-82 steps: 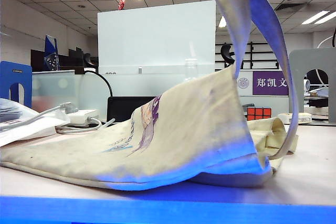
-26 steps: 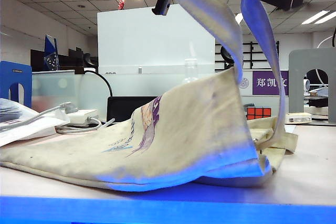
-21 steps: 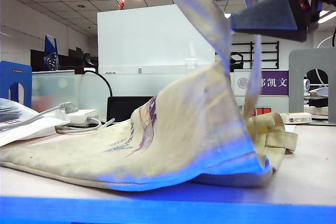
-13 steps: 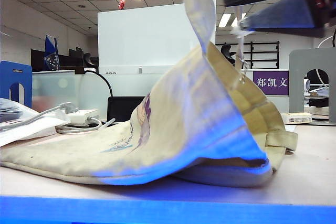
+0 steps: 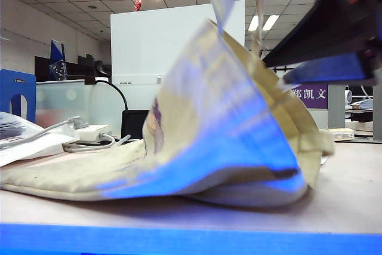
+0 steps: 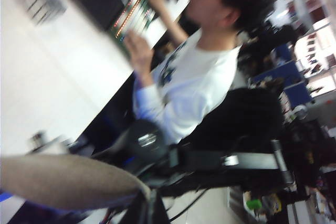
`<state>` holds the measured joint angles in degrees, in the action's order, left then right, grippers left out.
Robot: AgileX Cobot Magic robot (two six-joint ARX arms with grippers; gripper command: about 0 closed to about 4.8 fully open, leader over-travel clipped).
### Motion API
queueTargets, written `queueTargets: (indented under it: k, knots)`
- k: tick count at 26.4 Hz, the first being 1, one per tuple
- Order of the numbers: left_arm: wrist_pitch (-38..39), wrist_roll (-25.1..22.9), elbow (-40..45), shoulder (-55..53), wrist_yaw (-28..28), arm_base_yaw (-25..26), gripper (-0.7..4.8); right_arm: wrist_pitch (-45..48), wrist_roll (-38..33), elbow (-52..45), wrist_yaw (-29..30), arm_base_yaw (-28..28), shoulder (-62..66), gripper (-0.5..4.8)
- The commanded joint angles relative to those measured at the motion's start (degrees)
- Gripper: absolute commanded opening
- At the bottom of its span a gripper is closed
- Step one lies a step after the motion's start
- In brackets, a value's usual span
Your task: Take the glasses case out of the canvas bag and put it on the table.
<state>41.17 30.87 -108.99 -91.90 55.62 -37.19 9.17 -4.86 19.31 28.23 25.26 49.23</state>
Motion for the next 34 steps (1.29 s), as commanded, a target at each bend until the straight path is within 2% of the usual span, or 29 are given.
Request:
queueTargets:
  k: [1,2,3,4,10,11,12,16,17,23,25,28,31,34]
  knots:
    - [-7.06,4.57,-0.26,1.88,1.22,-0.15,-0.06,9.38,-1.57,0.96,-1.81,0.37,9.01,2.85]
    - [-7.1,4.74,-0.26,1.99,1.18,-0.15,-0.06,9.38,-1.57,1.62,-2.23,0.57,11.19,3.14]
    - [-6.91,4.72,-0.24,1.99,1.22,-0.13,-0.06,9.33,-2.29,2.8,-2.64,0.63,14.23,3.87]
    - [-6.4,4.72,-0.24,1.99,1.18,-0.13,-0.06,9.42,-3.72,4.57,-2.6,0.63,17.86,4.36]
    - [-5.31,2.1,-0.22,1.99,1.25,-1.95,-0.06,7.91,-5.53,15.65,-4.85,4.17,28.22,4.42]
    - [-5.31,1.92,-0.22,1.99,1.2,-1.92,-0.06,6.8,-5.66,16.92,-6.29,5.11,29.22,4.46]
    - [-5.44,1.9,-0.22,1.97,0.83,-1.84,-0.06,5.27,-5.57,18.12,-8.17,6.08,30.4,4.79]
    - [-7.28,0.46,-0.24,1.95,0.94,-1.84,-0.06,2.34,-5.86,19.54,-13.7,8.0,34.38,4.79]
    - [-7.43,0.44,-0.22,1.95,1.2,-1.84,-0.06,1.11,-5.38,19.54,-16.68,7.96,34.45,4.79]
    - [-7.45,2.34,-0.24,2.27,1.18,-2.89,-0.06,3.13,-8.85,19.56,-16.7,8.13,38.14,4.79]
    - [-7.41,2.05,-0.22,2.45,1.18,-3.69,-0.06,6.99,-12.35,19.58,-16.52,10.05,40.89,4.79]
    - [-7.19,2.05,-0.22,2.6,1.16,-3.72,-0.06,9.94,-13.79,21.7,-18.08,12.76,43.32,4.79]
    - [-6.54,2.08,-0.22,2.97,1.18,-3.74,-0.06,5.81,-14.64,28.46,-20.83,15.34,48.41,4.79]
    - [-5.57,0.85,-0.22,3.63,1.18,-3.74,-0.06,-0.83,-14.56,35.23,-20.68,17.18,55.8,4.79]
